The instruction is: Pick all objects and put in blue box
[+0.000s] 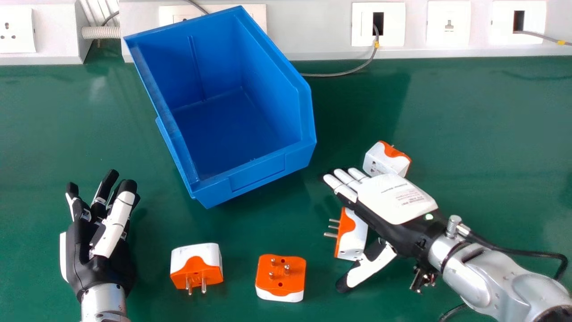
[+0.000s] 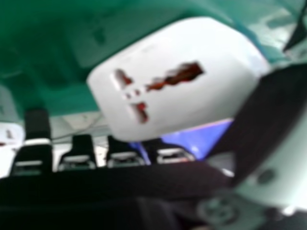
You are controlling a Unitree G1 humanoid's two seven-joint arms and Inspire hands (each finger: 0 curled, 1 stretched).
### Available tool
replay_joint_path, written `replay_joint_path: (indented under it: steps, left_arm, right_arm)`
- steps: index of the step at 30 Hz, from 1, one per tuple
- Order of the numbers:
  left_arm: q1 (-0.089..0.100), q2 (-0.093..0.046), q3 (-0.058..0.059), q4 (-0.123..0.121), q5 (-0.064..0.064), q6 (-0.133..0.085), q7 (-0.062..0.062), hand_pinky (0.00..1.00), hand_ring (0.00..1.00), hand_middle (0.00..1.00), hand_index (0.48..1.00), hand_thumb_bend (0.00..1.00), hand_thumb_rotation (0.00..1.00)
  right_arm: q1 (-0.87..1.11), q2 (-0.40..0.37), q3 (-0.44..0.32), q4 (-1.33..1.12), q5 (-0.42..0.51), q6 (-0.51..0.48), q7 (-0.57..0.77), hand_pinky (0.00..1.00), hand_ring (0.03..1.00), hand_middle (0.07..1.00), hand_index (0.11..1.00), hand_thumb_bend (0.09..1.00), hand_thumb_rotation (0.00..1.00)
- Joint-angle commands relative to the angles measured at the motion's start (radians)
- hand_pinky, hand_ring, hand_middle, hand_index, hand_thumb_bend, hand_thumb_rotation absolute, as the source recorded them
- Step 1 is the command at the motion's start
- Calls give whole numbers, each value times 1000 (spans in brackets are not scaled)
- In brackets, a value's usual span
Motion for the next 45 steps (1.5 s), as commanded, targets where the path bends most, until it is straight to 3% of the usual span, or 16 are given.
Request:
replay_joint_path:
  steps: [1, 4, 8, 13, 15, 19, 26, 30, 35, 45]
  left_arm:
    - [46, -38, -7, 58, 8, 64, 32, 816, 837, 845, 807, 640, 20]
    - [49, -38, -6, 60, 7, 66, 40, 812, 834, 841, 804, 641, 20]
    - [49, -33, -7, 69, 8, 64, 33, 815, 838, 843, 805, 649, 23]
    - [43, -24, -13, 94, 19, 66, 41, 817, 840, 843, 804, 654, 29]
    - [39, -22, -14, 103, 21, 69, 47, 824, 842, 849, 803, 665, 42]
    - [31, -22, -11, 112, 17, 76, 58, 814, 834, 838, 794, 686, 37]
    - [34, -17, -18, 113, 21, 70, 50, 816, 838, 847, 807, 693, 52]
    - [33, -15, -16, 116, 19, 73, 61, 815, 837, 847, 809, 688, 48]
    - [35, -13, -13, 114, 15, 77, 60, 805, 826, 836, 777, 702, 37]
    - [35, -4, -12, 107, 12, 82, 55, 813, 833, 837, 773, 712, 36]
  right_arm:
    - [3, 24, 35, 39, -5, 29, 29, 750, 904, 946, 934, 965, 373]
    - [18, 56, 26, 53, 25, 70, -3, 737, 875, 924, 917, 946, 338]
    - [38, 73, 19, 66, 39, 81, -115, 528, 645, 700, 703, 703, 138]
    - [49, 72, 4, 61, 87, 49, -148, 475, 575, 626, 631, 630, 88]
    - [47, 68, 10, 60, 87, 45, -157, 396, 486, 540, 551, 541, 28]
    - [52, 66, 18, 45, 82, 50, -181, 371, 457, 508, 521, 509, 7]
    - [67, 61, 9, -8, 107, 52, -161, 311, 436, 541, 509, 492, 0]
    - [72, 56, 4, -32, 118, 40, -154, 308, 434, 543, 510, 492, 0]
    - [80, 56, 1, -54, 124, 31, -154, 317, 433, 534, 513, 492, 0]
    - [84, 70, -33, -102, 136, 5, -184, 340, 449, 525, 507, 494, 0]
